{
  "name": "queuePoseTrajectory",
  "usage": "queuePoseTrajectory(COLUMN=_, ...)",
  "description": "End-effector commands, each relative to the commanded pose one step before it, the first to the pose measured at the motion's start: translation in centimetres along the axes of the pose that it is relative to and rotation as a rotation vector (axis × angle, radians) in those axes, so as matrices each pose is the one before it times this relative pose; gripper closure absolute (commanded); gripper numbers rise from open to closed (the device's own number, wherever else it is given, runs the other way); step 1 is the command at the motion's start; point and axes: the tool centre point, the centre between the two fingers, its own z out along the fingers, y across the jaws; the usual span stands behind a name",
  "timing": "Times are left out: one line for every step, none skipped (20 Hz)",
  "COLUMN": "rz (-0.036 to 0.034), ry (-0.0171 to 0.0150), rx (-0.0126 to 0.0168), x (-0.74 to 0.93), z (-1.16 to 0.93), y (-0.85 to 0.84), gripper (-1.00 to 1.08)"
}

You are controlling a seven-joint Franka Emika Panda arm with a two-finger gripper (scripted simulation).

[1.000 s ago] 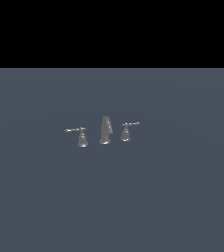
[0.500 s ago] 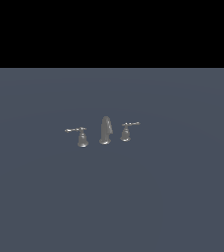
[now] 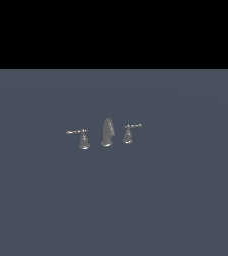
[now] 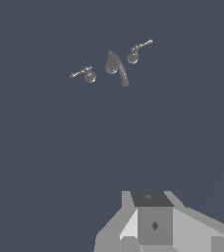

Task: Turn on the faucet by rotating a designated handle.

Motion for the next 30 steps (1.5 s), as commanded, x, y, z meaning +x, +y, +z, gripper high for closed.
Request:
queuePoseTrajectory(rz=0.05207, ry=-0.00068, rx=0.00115, x=0.533, z=1.556, y=-1.212, gripper=1.08)
queuePoseTrajectory(rz=0.02049, ry=-0.00024, rx=0.00038, x=0.22, z=0.615, y=-0.492, gripper=1.08)
queuePoseTrajectory(rz=0.02049, ry=-0.00024, rx=0.0004, x=0.221, z=0.615, y=-0.494, gripper=1.08)
queuePoseTrajectory(rz=0.02049, ry=-0.00025, rx=0.00041, x=0.222, z=0.616, y=-0.495, gripper=1.08)
queuePoseTrajectory(rz=0.02047, ry=-0.00025, rx=0.00043, x=0.223, z=0.616, y=-0.496, gripper=1.08)
queuePoseTrajectory(rz=0.02045, ry=-0.00026, rx=0.00045, x=0.224, z=0.616, y=-0.497, gripper=1.08)
queuePoseTrajectory(rz=0.02041, ry=-0.00027, rx=0.00047, x=0.224, z=0.615, y=-0.498, gripper=1.08)
queuePoseTrajectory(rz=0.02037, ry=-0.00028, rx=0.00049, x=0.224, z=0.614, y=-0.498, gripper=1.08)
queuePoseTrajectory(rz=0.0203, ry=-0.00029, rx=0.00051, x=0.225, z=0.613, y=-0.498, gripper=1.08)
queuePoseTrajectory(rz=0.02022, ry=-0.0003, rx=0.00052, x=0.225, z=0.61, y=-0.497, gripper=1.08)
queuePoseTrajectory(rz=0.02012, ry=-0.0003, rx=0.00054, x=0.224, z=0.608, y=-0.496, gripper=1.08)
queuePoseTrajectory(rz=0.02, ry=-0.00031, rx=0.00055, x=0.224, z=0.604, y=-0.494, gripper=1.08)
queuePoseTrajectory(rz=0.01987, ry=-0.00032, rx=0.00057, x=0.224, z=0.6, y=-0.491, gripper=1.08)
queuePoseTrajectory(rz=0.01973, ry=-0.00033, rx=0.00058, x=0.223, z=0.596, y=-0.488, gripper=1.08)
queuePoseTrajectory(rz=0.01955, ry=-0.00033, rx=0.00059, x=0.222, z=0.591, y=-0.485, gripper=1.08)
queuePoseTrajectory(rz=0.01936, ry=-0.00034, rx=0.00059, x=0.221, z=0.585, y=-0.481, gripper=1.08)
queuePoseTrajectory(rz=0.01916, ry=-0.00034, rx=0.0006, x=0.22, z=0.578, y=-0.476, gripper=1.08)
queuePoseTrajectory(rz=0.01894, ry=-0.00034, rx=0.0006, x=0.218, z=0.571, y=-0.471, gripper=1.08)
queuePoseTrajectory(rz=0.01871, ry=-0.00033, rx=0.00059, x=0.217, z=0.564, y=-0.465, gripper=1.08)
queuePoseTrajectory(rz=0.01847, ry=-0.00033, rx=0.00059, x=0.215, z=0.556, y=-0.459, gripper=1.08)
queuePoseTrajectory(rz=0.01821, ry=-0.00032, rx=0.00058, x=0.213, z=0.548, y=-0.453, gripper=1.08)
queuePoseTrajectory(rz=0.01795, ry=-0.00031, rx=0.00056, x=0.211, z=0.54, y=-0.447, gripper=1.08)
queuePoseTrajectory(rz=0.0177, ry=-0.0003, rx=0.00055, x=0.209, z=0.532, y=-0.44, gripper=1.08)
queuePoseTrajectory(rz=0.01744, ry=-0.00028, rx=0.00053, x=0.207, z=0.524, y=-0.433, gripper=1.08)
queuePoseTrajectory(rz=0.01719, ry=-0.00026, rx=0.0005, x=0.206, z=0.516, y=-0.426, gripper=1.08)
queuePoseTrajectory(rz=0.01695, ry=-0.00024, rx=0.00048, x=0.204, z=0.509, y=-0.42, gripper=1.08)
queuePoseTrajectory(rz=0.01672, ry=-0.00021, rx=0.00045, x=0.203, z=0.501, y=-0.413, gripper=1.08)
queuePoseTrajectory(rz=0.01649, ry=-0.00018, rx=0.00041, x=0.201, z=0.495, y=-0.407, gripper=1.08)
queuePoseTrajectory(rz=0.0163, ry=-0.00015, rx=0.00038, x=0.2, z=0.489, y=-0.402, gripper=1.08)
queuePoseTrajectory(rz=0.01613, ry=-0.00012, rx=0.00034, x=0.199, z=0.484, y=-0.397, gripper=1.08)
